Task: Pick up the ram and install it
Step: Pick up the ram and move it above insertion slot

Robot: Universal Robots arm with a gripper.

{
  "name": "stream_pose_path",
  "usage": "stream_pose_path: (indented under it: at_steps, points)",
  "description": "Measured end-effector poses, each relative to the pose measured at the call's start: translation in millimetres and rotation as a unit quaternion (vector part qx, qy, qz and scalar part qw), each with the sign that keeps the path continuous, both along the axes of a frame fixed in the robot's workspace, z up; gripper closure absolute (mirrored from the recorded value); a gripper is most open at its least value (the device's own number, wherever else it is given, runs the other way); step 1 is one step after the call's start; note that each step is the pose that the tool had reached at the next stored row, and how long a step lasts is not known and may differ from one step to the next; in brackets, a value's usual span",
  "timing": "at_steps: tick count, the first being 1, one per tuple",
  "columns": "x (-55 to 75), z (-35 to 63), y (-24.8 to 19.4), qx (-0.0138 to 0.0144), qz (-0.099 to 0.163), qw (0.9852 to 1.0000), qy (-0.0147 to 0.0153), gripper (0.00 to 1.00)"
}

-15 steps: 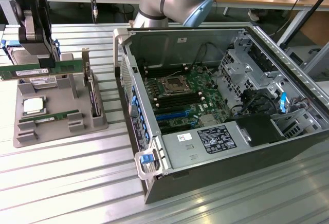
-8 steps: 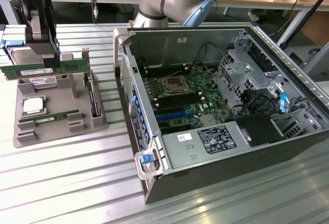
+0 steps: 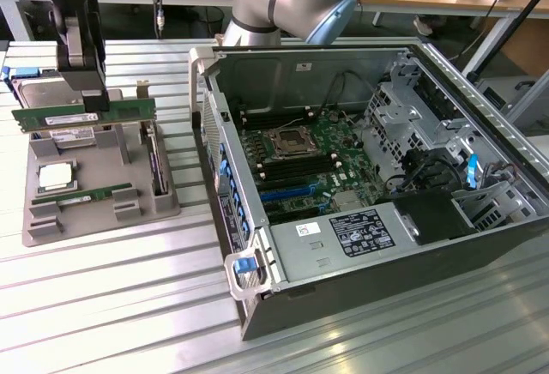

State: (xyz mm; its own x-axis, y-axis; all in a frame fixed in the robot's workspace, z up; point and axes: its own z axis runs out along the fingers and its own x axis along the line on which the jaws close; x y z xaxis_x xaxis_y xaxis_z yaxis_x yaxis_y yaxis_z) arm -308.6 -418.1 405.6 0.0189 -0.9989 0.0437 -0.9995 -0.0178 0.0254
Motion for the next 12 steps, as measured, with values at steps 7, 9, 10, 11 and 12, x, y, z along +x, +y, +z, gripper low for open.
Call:
stream_pose_path:
  at_steps: [7,9,10,11,12]
  points:
    - [6.2,0.1,0.0,0.0,0.0,1.0,0.0001,0.88]
    - [8.8,0.0,0.0,0.0,0.0,1.0,0.0,0.88]
    - [9.9,0.0,0.0,0.0,0.0,1.0,0.0,0.88]
    - [10.4,0.0,0.0,-0.0001,0.0,1.0,0.0,0.88]
    - [11.2,0.0,0.0,-0.0001,0.0,1.0,0.0,0.88]
